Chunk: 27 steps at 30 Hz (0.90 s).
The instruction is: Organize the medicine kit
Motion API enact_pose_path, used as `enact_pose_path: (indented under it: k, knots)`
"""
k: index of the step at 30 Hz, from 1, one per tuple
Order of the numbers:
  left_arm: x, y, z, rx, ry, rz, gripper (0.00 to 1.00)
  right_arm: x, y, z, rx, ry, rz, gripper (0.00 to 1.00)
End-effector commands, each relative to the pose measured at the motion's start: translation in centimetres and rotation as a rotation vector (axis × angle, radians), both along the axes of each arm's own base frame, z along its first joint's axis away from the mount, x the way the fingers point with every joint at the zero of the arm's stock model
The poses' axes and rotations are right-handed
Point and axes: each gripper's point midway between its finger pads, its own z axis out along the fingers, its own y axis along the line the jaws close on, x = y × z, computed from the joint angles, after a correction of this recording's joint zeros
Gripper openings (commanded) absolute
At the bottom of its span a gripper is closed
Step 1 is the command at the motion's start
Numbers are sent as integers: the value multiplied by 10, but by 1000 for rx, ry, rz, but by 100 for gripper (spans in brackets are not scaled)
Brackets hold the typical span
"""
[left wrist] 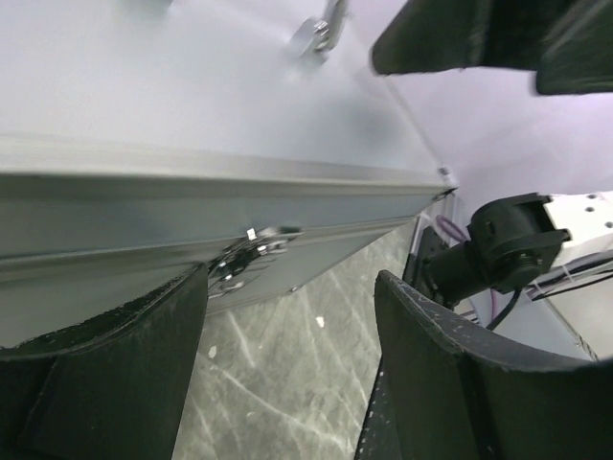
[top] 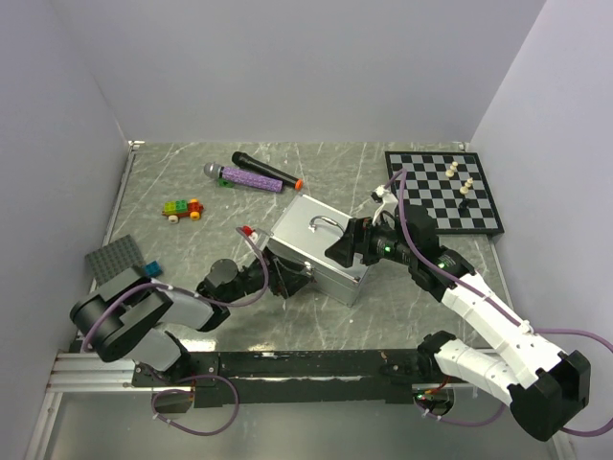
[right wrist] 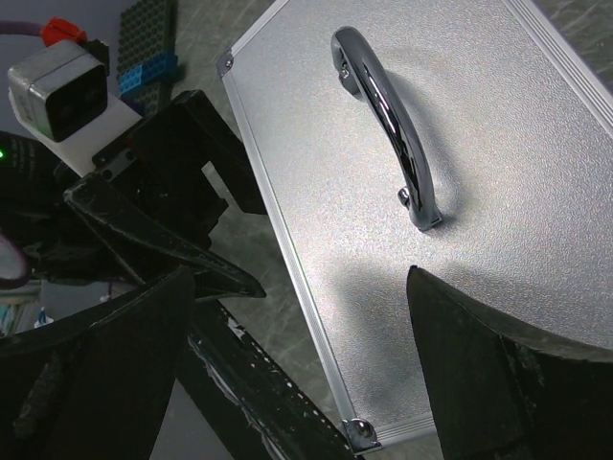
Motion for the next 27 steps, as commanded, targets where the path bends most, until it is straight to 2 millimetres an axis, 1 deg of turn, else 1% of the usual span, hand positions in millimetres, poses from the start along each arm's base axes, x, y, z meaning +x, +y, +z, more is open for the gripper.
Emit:
enact_pose_path:
  k: [1, 3, 8, 13, 16, 23, 27]
  knots:
    - [5, -10, 10, -38, -18, -15, 74, 0, -5, 0, -19, -17, -28, 97]
    - [6, -12, 7, -36, -9, -21, 74, 0, -7, -3, -27, -11, -37, 97]
    - [9, -17, 6, -35, -7, -30, 74, 0, -8, -6, -33, -5, -40, 97]
    - [12, -22, 4, -27, 0, -38, 74, 0, -8, -5, -36, -10, -36, 97]
    - [12, -24, -2, -17, 17, -46, 74, 0, -7, -5, -34, -11, -31, 98]
    - [6, -25, -8, -11, 46, -78, 73, 0, -8, -6, -37, -9, -36, 98]
    - [2, -21, -10, -9, 49, -72, 73, 0, -8, -5, -38, -14, -38, 98]
